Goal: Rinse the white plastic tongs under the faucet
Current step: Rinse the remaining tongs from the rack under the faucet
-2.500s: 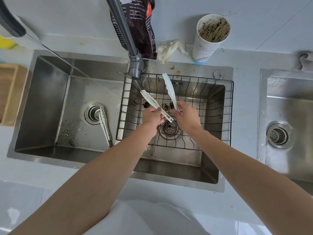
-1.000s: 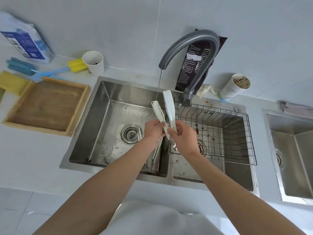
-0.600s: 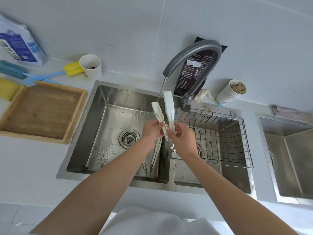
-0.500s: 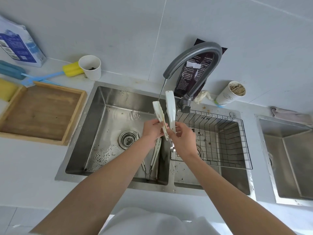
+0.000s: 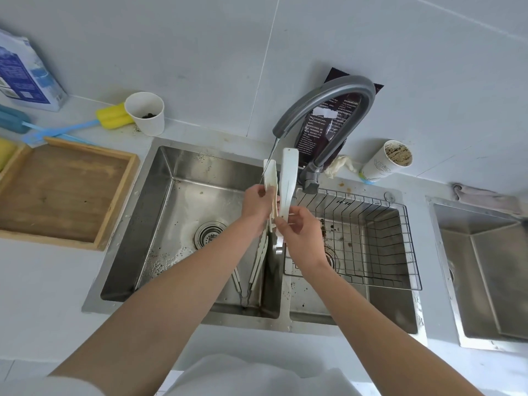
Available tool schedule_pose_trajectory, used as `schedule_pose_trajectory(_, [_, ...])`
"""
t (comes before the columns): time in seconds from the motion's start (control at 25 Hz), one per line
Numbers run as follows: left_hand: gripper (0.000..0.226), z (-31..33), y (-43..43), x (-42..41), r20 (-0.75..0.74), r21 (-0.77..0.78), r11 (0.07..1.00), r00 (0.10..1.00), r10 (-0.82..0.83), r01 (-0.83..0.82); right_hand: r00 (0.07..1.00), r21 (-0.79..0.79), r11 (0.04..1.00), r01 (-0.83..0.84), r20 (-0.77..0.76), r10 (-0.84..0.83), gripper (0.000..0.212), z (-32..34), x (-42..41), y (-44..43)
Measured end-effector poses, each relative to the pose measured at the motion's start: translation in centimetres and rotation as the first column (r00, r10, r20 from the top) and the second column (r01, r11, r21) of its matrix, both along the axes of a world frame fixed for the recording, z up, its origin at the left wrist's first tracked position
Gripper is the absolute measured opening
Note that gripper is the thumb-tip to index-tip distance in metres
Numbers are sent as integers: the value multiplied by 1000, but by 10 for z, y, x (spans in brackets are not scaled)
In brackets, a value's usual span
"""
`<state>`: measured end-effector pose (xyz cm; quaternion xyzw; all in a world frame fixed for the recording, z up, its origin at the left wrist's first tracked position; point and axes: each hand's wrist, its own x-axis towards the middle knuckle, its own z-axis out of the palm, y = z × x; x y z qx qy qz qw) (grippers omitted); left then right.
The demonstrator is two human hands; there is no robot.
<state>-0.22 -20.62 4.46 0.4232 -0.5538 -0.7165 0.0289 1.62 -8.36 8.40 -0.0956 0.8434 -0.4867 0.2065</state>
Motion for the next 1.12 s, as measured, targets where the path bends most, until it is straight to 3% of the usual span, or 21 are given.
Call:
schedule_pose_trajectory(0.28, [29, 10, -16, -24, -28, -177, 984, 999, -27, 22, 994, -111, 990, 85, 83, -76, 15, 11, -11, -19])
schedule_pose_trajectory(0.36, [26, 6, -18, -23, -49, -99, 995, 999, -21, 16, 988, -118, 985, 123, 108, -110, 17, 11, -11, -22])
schedule_pose_trajectory(0.52, [18, 5, -19, -9, -198, 216, 975, 976, 90, -46, 974, -123, 972, 202, 130, -186, 15, 0, -8, -23])
schedule_pose_trajectory(0.68, [34, -1, -18, 5, -306, 323, 946, 941, 145, -41, 948, -127, 947, 294, 168, -271, 14, -7, -9, -26])
schedule_pose_trajectory(0.84, [39, 1, -19, 11, -361, 246, 968, 923, 134, -44, 945, -124, 941, 315, 138, -298, 9, -6, -10, -30])
schedule_pose_trajectory(1.04, [26, 10, -21, -2, -315, 31, 998, 946, 70, -63, 955, -33, 970, 239, 190, -229, 33, -15, -5, -35])
schedule_pose_trajectory(1.12, [20, 11, -22, -6, -316, -26, 999, 948, 37, -48, 949, -27, 971, 237, 222, -225, 34, -16, -3, -35])
